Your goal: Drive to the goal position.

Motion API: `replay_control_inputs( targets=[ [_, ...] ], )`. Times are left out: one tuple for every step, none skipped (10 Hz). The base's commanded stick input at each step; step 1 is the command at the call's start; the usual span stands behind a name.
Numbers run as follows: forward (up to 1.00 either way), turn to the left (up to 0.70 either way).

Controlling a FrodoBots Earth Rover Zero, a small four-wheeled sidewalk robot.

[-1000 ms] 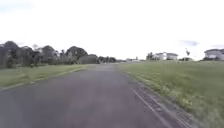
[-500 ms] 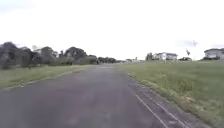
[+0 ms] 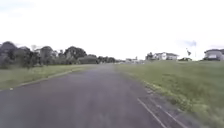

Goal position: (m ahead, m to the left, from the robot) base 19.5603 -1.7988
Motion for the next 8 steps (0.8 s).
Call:
replay_control_inputs(
  targets=[
    [0.7, 0.1],
    [0.7, 0.06],
    [0.7, 0.02],
    [0.7, 0.02],
    [0.7, 0.02],
    [0.7, 0.02],
    [0.7, 0.02],
    [0.7, 0.02]
  ],
)
